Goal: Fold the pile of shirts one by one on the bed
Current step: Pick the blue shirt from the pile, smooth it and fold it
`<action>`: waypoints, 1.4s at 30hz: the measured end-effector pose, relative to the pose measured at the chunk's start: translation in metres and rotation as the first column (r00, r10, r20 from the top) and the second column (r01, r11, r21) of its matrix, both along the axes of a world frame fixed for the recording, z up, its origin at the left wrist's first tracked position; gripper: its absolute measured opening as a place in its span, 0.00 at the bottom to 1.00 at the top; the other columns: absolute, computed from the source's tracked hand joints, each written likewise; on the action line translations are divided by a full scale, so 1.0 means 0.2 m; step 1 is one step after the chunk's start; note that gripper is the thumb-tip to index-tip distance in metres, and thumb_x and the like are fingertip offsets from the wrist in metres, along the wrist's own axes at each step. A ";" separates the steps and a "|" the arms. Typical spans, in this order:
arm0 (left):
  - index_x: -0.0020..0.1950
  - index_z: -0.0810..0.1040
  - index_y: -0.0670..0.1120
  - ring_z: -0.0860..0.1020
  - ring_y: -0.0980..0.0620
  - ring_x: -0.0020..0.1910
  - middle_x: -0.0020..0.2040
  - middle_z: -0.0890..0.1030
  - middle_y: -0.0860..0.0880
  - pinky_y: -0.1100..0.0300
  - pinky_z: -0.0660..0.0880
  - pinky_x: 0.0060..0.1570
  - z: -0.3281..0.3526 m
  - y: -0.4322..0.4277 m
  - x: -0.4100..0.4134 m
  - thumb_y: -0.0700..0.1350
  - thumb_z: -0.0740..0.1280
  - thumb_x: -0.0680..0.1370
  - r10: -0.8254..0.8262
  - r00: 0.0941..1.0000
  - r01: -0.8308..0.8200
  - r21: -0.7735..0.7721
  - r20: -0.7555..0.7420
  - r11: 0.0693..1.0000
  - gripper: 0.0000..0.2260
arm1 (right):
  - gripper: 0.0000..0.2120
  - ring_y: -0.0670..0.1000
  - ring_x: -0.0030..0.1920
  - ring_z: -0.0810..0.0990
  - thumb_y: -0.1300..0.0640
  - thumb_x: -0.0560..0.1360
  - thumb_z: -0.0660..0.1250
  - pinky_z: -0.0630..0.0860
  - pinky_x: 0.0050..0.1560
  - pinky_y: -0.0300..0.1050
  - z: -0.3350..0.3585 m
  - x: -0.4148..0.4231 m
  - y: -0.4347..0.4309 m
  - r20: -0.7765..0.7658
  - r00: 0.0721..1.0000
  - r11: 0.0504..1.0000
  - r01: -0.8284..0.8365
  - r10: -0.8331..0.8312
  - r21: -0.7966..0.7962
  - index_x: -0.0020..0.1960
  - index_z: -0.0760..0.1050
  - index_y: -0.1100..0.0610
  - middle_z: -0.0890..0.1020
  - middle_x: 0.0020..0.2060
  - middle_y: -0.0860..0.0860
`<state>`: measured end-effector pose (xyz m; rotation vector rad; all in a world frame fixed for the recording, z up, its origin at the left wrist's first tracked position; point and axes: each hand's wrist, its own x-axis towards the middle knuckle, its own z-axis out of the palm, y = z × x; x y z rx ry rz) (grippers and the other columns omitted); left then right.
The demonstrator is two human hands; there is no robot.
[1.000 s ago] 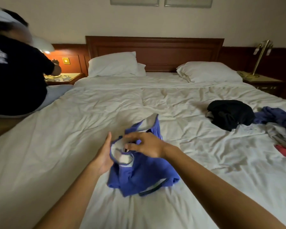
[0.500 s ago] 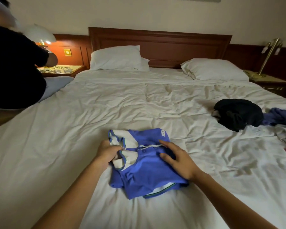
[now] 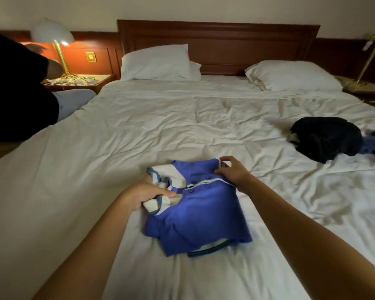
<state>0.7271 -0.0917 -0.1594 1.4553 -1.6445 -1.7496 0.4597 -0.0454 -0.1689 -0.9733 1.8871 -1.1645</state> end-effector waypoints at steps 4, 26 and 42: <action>0.64 0.78 0.39 0.83 0.53 0.43 0.50 0.86 0.45 0.62 0.80 0.43 0.21 -0.15 -0.06 0.29 0.74 0.71 -0.090 0.992 0.076 -0.140 -0.090 0.987 0.21 | 0.29 0.50 0.39 0.80 0.66 0.73 0.72 0.78 0.32 0.43 0.17 -0.11 0.27 0.233 0.973 0.998 0.021 -0.006 -0.063 0.68 0.67 0.48 0.81 0.46 0.54; 0.63 0.78 0.39 0.81 0.42 0.58 0.58 0.83 0.41 0.44 0.76 0.62 -0.03 0.33 -0.07 0.38 0.77 0.72 0.296 0.950 -0.303 -0.073 -0.095 0.950 0.21 | 0.13 0.57 0.43 0.83 0.58 0.75 0.73 0.82 0.39 0.49 0.00 -0.07 0.58 0.190 0.978 0.992 0.069 -0.088 0.107 0.54 0.79 0.66 0.84 0.45 0.61; 0.54 0.84 0.38 0.83 0.41 0.54 0.50 0.85 0.41 0.46 0.78 0.59 -0.02 0.24 0.02 0.40 0.77 0.73 0.346 0.928 -0.369 -0.206 -0.140 0.906 0.11 | 0.16 0.57 0.51 0.80 0.51 0.75 0.71 0.71 0.46 0.45 0.01 0.00 0.62 -0.240 0.962 0.985 0.154 -0.131 0.079 0.55 0.77 0.62 0.82 0.50 0.57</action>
